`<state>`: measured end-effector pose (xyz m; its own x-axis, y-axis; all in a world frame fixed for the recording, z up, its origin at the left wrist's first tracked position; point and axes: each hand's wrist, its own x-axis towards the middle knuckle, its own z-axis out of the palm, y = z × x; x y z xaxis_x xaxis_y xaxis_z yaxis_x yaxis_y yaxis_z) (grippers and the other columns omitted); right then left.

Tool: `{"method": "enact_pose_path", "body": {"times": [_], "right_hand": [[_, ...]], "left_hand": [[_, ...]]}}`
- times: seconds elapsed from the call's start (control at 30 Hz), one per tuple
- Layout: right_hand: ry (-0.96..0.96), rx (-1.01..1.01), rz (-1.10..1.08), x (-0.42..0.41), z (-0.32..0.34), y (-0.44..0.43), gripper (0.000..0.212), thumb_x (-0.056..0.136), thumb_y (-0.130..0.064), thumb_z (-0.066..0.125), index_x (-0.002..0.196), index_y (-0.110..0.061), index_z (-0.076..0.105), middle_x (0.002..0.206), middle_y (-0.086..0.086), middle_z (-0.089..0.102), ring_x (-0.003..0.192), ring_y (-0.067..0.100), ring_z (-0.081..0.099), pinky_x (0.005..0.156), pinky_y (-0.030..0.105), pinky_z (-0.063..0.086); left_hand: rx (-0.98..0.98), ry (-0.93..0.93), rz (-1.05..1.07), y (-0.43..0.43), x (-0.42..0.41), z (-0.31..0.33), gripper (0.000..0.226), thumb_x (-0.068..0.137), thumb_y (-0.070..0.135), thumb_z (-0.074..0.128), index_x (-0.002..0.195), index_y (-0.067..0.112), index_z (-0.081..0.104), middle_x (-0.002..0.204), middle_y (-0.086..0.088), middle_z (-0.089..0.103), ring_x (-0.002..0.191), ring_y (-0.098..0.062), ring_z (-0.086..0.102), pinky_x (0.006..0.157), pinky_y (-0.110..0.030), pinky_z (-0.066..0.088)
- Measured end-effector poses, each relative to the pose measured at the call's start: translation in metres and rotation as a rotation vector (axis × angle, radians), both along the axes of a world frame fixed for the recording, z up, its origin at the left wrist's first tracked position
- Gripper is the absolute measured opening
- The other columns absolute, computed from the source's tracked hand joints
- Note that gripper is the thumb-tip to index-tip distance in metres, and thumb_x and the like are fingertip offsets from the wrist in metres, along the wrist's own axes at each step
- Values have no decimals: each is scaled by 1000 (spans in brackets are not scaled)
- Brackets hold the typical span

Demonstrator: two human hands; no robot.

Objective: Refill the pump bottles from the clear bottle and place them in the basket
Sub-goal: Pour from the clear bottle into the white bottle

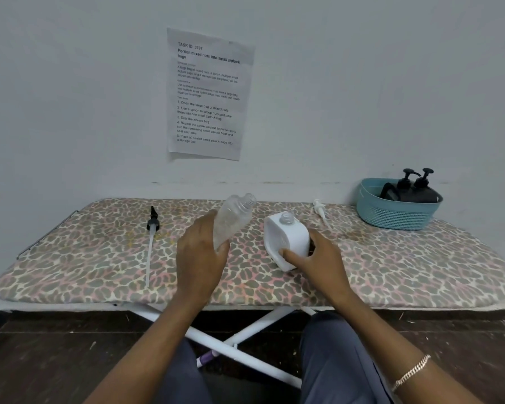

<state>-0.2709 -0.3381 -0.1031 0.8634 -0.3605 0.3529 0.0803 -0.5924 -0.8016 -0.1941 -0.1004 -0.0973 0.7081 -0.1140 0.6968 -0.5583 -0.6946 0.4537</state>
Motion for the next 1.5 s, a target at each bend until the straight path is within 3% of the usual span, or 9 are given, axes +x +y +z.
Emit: {"method": "enact_pose_path", "body": {"times": [0.07,0.2,0.37,0.63,1.03,1.5], "right_hand": [[-8,-19,2,-3,-1,3,52,81,-46,84,124,-25,65,109,-12,69,95,5,66,70,25,57],[-26,-41,5,-9,-3,10,55,79,-52,84,123,-24,66,110,-10,70,95,4,65,70,26,57],[-42,-37,15,-12,-1,15,57,79,-50,85,125,-24,65,109,-13,69,92,-9,61,67,13,52],[-59,35,64,-17,-2,19,54,81,-36,87,127,-19,64,106,-9,66,83,-27,57,58,4,47],[-60,-34,46,-16,-1,18,56,78,-52,85,124,-28,65,108,-18,68,90,-16,59,67,9,50],[-47,-62,33,-15,-1,18,55,77,-55,84,121,-28,64,104,-22,64,92,-17,58,68,10,50]], "left_hand": [[88,-24,34,0,3,-2,63,86,14,78,144,13,54,128,-8,67,114,-29,66,94,-52,55],[168,-107,86,-4,1,0,72,76,6,84,143,13,57,130,-10,66,119,-35,63,97,-54,50],[220,-216,107,-9,-1,4,78,71,-1,85,143,14,59,132,-12,65,120,-37,60,103,-55,47],[306,-225,135,-8,0,5,77,74,1,83,145,19,59,138,-11,62,127,-39,56,106,-56,43],[353,-291,165,-11,-3,12,77,74,-5,81,144,20,60,140,-13,63,133,-40,54,109,-56,38],[422,-343,220,-12,-7,23,79,71,-11,75,142,22,62,141,-14,61,136,-41,51,110,-56,36]]}}
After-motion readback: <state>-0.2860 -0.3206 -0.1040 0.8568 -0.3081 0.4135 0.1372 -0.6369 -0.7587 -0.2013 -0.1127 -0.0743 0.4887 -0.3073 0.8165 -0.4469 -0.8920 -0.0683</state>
